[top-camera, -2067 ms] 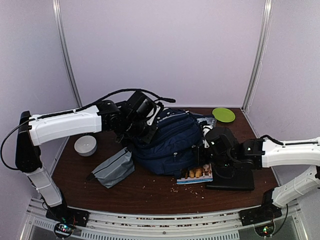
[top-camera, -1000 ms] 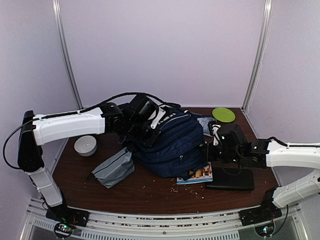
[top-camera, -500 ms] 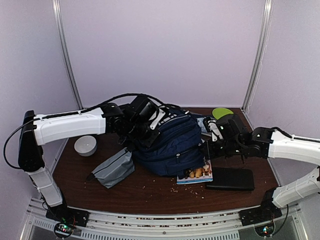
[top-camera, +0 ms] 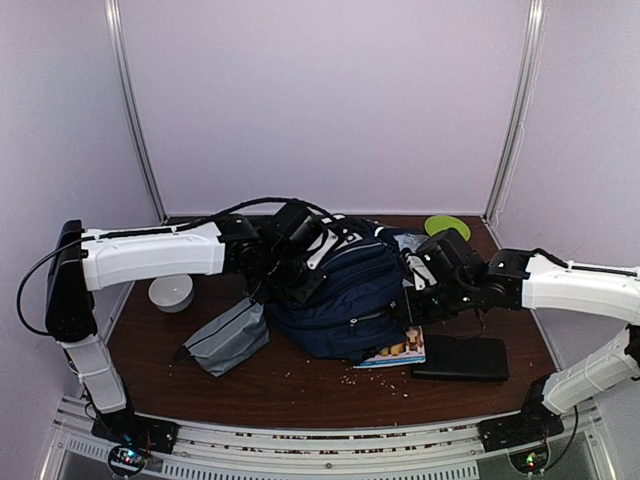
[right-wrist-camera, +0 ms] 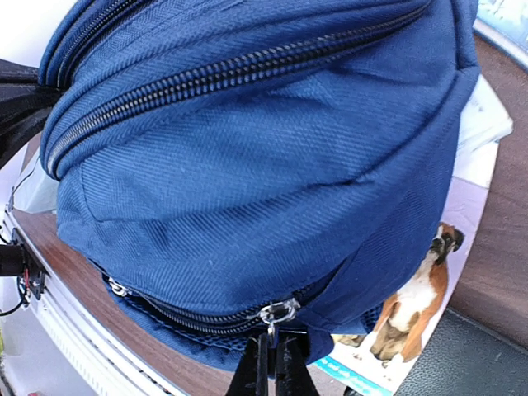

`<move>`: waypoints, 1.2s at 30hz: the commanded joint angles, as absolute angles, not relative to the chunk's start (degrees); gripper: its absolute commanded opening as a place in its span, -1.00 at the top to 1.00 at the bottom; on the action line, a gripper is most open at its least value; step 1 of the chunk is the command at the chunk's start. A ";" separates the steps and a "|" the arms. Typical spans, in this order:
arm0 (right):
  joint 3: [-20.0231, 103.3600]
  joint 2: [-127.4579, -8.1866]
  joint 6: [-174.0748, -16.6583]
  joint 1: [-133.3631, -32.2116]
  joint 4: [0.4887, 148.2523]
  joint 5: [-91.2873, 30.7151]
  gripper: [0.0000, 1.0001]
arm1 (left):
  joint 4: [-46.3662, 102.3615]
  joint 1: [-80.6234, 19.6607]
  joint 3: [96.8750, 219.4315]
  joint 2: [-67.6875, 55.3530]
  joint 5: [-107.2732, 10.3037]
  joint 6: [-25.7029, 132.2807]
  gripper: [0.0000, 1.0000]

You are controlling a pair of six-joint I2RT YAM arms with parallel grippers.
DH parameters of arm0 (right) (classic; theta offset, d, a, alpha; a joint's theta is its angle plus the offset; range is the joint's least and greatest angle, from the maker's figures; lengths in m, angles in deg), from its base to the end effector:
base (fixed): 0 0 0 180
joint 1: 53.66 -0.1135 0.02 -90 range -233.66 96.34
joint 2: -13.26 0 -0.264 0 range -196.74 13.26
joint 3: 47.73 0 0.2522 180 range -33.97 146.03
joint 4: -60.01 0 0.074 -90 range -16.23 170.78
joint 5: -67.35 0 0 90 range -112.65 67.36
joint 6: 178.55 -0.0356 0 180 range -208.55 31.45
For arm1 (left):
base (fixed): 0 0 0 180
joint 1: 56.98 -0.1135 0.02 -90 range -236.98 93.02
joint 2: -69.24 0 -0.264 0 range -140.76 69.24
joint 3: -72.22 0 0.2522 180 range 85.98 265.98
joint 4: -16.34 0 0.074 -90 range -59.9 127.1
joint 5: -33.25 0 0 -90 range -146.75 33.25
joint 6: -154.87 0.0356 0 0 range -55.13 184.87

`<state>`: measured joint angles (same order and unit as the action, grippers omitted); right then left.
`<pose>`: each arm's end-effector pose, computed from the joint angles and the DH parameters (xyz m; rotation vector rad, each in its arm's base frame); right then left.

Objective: Pack the student bag
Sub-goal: Unzip the student bag at the center of the board.

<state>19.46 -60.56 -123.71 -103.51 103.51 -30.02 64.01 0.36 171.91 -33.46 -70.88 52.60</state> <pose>0.1687 0.2070 0.2540 -0.3939 2.5792 0.7630 0.2225 -0.3309 0.2738 0.8327 2.2877 -0.2485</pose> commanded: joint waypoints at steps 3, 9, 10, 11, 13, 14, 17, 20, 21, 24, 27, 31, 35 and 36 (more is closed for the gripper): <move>21.93 -59.77 -125.77 -103.38 102.55 -37.10 1.00 | 55.33 0.32 171.25 -33.83 -74.86 52.73 1.00; 20.17 -58.50 -121.88 -103.32 109.18 -35.84 1.00 | 55.59 0.31 171.79 -33.62 -76.78 53.86 1.00; 19.23 -58.07 -121.60 -103.39 109.35 -35.61 1.00 | 55.63 0.29 171.89 -33.53 -76.78 54.00 1.00; 18.20 -57.84 -121.35 -103.39 109.40 -35.42 1.00 | 55.67 0.29 172.00 -33.39 -76.83 54.12 1.00; 15.85 -57.45 -121.13 -103.32 109.35 -34.90 1.00 | 55.67 0.32 171.98 -33.20 -77.11 54.42 1.00; 15.03 -57.33 -121.10 -103.30 109.14 -34.74 1.00 | 55.75 0.30 172.02 -33.09 -77.35 54.67 1.00; 13.45 -57.44 -120.75 -103.34 108.87 -34.05 1.00 | 55.84 0.30 171.84 -32.86 -77.98 55.46 1.00; 13.07 -57.49 -120.17 -103.35 109.43 -33.17 0.97 | 56.19 0.31 171.72 -32.65 -78.68 56.02 1.00; 13.13 -57.31 -120.13 -103.32 109.55 -32.68 0.87 | 56.28 0.26 171.62 -32.57 -78.71 56.14 1.00; 12.56 -55.91 -120.75 -103.31 108.63 -32.07 0.53 | 56.29 0.32 171.24 -32.37 -78.60 56.17 1.00; 10.74 -53.45 -121.92 -103.32 105.32 -32.38 0.28 | 56.33 0.32 171.05 -32.36 -78.25 56.00 1.00; 5.54 -48.13 -123.38 -103.40 97.51 -31.45 0.06 | 56.40 0.32 170.78 -32.12 -77.68 55.82 1.00; -2.55 -39.54 -124.11 -103.45 84.92 -29.31 -0.17 | 56.47 0.32 170.50 -31.73 -77.42 55.82 1.00; -3.65 -38.51 -124.17 -103.41 83.38 -28.45 -0.20 | 56.42 0.32 170.49 -31.62 -77.36 55.82 1.00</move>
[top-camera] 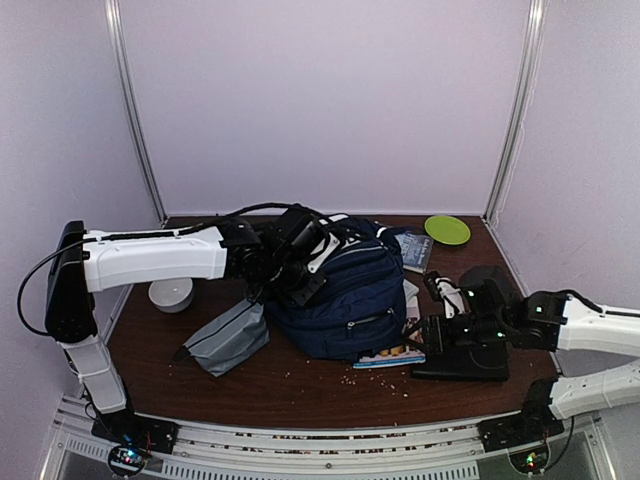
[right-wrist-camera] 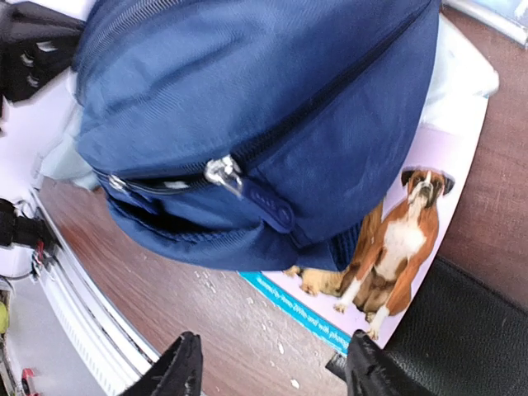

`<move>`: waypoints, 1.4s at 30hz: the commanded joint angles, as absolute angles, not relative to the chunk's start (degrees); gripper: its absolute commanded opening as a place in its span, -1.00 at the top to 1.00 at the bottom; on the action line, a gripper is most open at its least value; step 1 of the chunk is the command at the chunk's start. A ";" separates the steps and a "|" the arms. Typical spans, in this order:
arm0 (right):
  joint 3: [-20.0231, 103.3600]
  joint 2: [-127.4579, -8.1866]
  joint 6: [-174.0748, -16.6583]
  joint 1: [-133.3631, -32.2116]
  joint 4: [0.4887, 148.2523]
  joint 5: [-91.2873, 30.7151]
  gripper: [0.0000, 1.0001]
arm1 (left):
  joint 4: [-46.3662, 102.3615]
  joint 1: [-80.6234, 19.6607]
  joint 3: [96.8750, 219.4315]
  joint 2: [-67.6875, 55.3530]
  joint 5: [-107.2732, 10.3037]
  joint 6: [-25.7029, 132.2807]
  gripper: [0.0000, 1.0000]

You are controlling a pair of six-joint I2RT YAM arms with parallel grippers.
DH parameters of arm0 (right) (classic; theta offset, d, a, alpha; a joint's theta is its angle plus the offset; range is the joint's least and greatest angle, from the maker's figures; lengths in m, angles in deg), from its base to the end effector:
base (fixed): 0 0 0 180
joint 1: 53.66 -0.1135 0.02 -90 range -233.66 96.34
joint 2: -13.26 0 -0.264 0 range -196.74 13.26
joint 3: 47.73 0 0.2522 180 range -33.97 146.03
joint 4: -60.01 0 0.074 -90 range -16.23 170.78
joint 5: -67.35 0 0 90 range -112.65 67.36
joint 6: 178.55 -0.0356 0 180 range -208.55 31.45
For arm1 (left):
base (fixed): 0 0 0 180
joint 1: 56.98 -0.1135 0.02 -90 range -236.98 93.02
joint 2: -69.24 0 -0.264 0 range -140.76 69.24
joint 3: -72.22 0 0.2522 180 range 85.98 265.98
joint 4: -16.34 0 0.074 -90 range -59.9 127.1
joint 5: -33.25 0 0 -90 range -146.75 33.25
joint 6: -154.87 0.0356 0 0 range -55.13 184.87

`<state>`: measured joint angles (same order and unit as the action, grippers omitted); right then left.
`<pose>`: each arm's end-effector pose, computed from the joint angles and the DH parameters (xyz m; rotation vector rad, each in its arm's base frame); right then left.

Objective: Pack the student bag
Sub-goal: Unzip the student bag at the center of the board.

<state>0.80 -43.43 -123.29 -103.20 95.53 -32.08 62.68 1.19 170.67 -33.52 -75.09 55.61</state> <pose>0.1277 0.1587 0.2230 -0.4107 2.4756 0.8732 0.2195 -0.3324 0.2687 0.8662 2.2389 -0.1538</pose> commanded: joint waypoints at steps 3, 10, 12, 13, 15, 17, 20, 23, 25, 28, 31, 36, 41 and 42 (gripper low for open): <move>-5.50 -37.68 -122.57 -103.33 79.67 -26.56 -0.21 | 56.45 0.32 170.08 -31.12 -76.94 55.66 1.00; -5.96 -41.48 -120.19 -103.25 71.65 -31.65 0.04 | 56.16 0.32 167.03 -29.33 -76.49 55.33 1.00; -5.17 -43.20 -119.66 -103.17 72.44 -31.45 0.12 | 56.20 0.32 166.28 -28.89 -76.65 55.16 1.00; -5.03 -43.84 -119.42 -103.27 72.32 -31.47 0.14 | 56.20 0.32 165.97 -28.67 -76.73 55.12 1.00; -4.81 -45.09 -119.16 -103.24 72.43 -31.12 0.17 | 56.20 0.32 165.67 -28.37 -76.78 54.98 1.00; -4.54 -46.16 -118.77 -103.25 72.62 -30.94 0.18 | 56.29 0.32 165.61 -28.19 -76.85 54.95 1.00; -3.96 -47.47 -118.21 -103.30 73.80 -28.97 0.17 | 56.24 0.32 165.57 -27.98 -76.87 54.85 1.00; -4.08 -48.00 -117.87 -103.24 73.33 -28.88 0.16 | 56.29 0.32 165.48 -27.84 -76.96 54.81 1.00; -3.88 -48.59 -117.82 -103.24 72.81 -29.56 0.15 | 56.29 0.28 165.31 -27.75 -77.04 54.80 1.00; -3.14 -49.90 -117.40 -103.31 73.06 -29.74 0.16 | 56.25 0.32 165.18 -27.70 -77.05 54.80 1.00; -2.55 -50.92 -117.06 -103.25 73.15 -30.03 0.18 | 56.32 0.32 165.11 -27.62 -77.05 54.90 1.00; -1.55 -52.47 -116.77 -103.23 73.50 -29.61 0.28 | 56.38 0.32 164.91 -27.37 -77.22 54.94 1.00; -0.93 -53.25 -116.34 -103.24 73.70 -29.76 0.40 | 56.37 0.32 165.00 -27.27 -77.31 55.07 1.00; -0.88 -53.38 -116.25 -103.25 73.63 -29.88 0.42 | 56.28 0.32 165.00 -27.27 -77.31 55.07 1.00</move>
<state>-2.83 -52.98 -117.04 -103.18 74.11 -30.26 59.71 1.13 164.92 -30.16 -75.03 55.57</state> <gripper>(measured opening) 0.306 0.069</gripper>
